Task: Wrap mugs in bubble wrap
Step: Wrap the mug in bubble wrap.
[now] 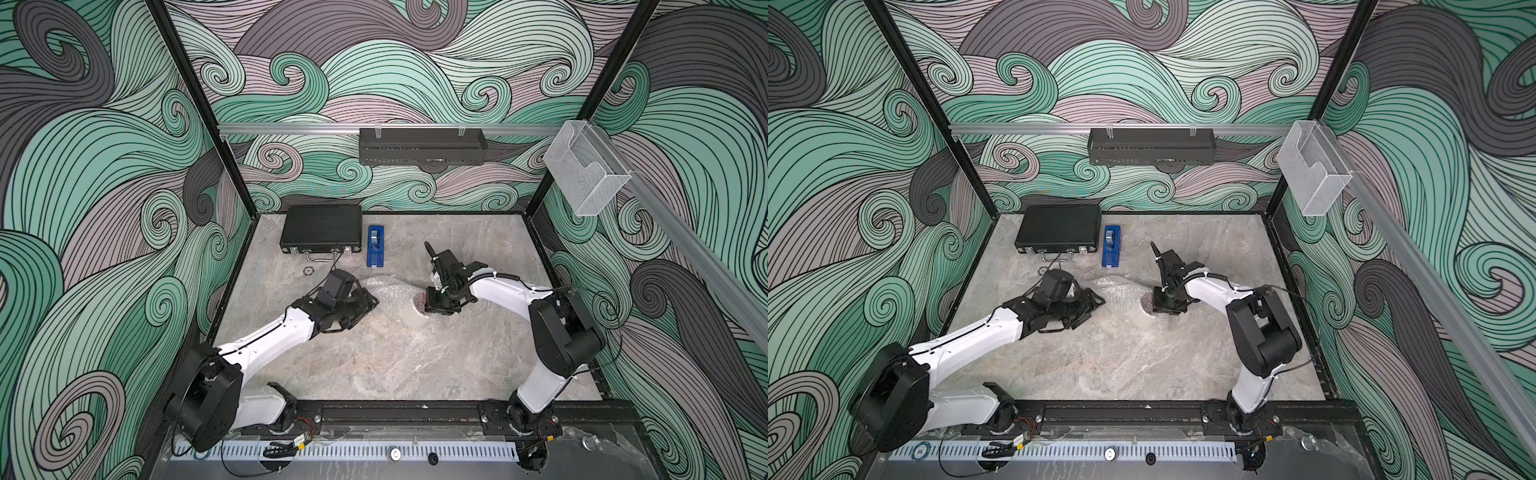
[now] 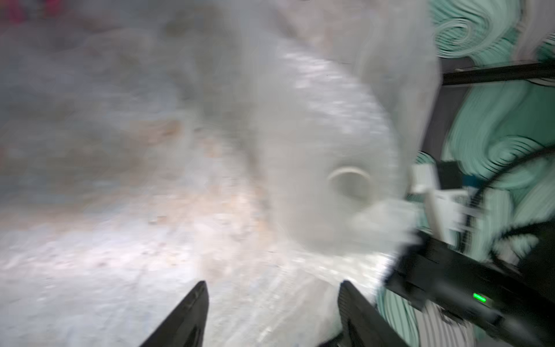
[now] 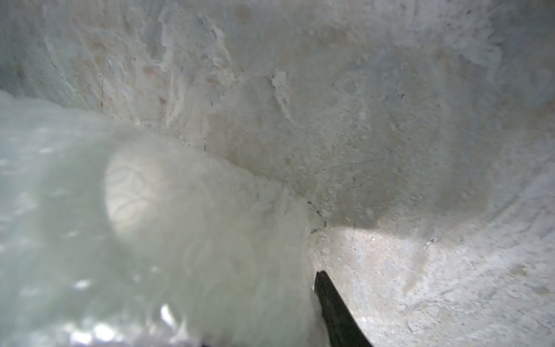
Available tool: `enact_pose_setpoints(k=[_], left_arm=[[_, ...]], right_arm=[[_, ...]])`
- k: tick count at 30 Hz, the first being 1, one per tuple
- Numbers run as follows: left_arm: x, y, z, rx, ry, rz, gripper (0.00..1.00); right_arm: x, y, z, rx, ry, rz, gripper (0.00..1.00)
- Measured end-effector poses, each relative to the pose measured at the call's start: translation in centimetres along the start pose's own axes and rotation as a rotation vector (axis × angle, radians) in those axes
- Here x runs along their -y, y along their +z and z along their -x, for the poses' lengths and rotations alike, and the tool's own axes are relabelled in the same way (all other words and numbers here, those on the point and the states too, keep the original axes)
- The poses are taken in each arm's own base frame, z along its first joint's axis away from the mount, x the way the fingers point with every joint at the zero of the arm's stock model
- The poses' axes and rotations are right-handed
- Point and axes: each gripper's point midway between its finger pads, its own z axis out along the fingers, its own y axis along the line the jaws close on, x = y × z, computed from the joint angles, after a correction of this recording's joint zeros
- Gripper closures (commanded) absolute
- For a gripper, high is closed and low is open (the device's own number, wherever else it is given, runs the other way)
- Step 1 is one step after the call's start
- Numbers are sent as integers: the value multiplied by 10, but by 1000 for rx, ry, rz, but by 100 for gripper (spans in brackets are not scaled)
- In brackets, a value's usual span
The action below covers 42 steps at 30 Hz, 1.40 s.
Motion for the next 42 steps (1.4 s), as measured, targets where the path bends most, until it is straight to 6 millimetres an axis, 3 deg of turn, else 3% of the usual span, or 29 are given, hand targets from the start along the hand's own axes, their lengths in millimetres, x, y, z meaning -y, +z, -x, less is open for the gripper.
enact_pose_setpoints(k=[2,4,7,10,17,21,23,24,26,27,28,31,34,37,42], left_arm=[[-32,13,-7,-11,-77,83,26],[-38,24,-6,-5,-117,85,25],[-18,31,4,36,-131,-23,23],[4,25,17,93,-119,-141,22],[16,22,37,169,-123,-263,22],[35,33,43,139,-81,-326,22],[37,37,44,128,-70,-353,28],[36,39,45,122,-71,-358,36],[30,43,49,125,-80,-355,64],[25,45,51,128,-95,-348,65],[19,46,53,133,-108,-339,60],[4,47,57,144,-153,-312,28],[-9,39,58,166,-185,-294,12],[-17,13,57,199,-201,-294,8],[-11,-21,65,277,-202,-320,6]], right_arm=[[0,0,-1,0,-11,-12,66],[-1,0,-2,1,-23,-21,65],[-3,0,-3,5,-34,-30,65],[-4,-1,-3,5,-39,-33,65],[-6,-3,-2,-6,-55,-42,65],[-7,-2,0,-8,-59,-42,65],[-7,-2,0,-9,-60,-42,65],[-7,-2,-1,-9,-61,-42,65],[-7,-2,-1,-10,-62,-42,65],[-7,-2,-1,-10,-63,-43,65],[-7,-2,-1,-10,-63,-42,65],[-7,-2,-2,-12,-65,-44,65],[-7,-3,-2,-15,-65,-47,64],[-7,-4,-2,-18,-67,-51,64],[-7,-5,-2,-19,-70,-52,64]])
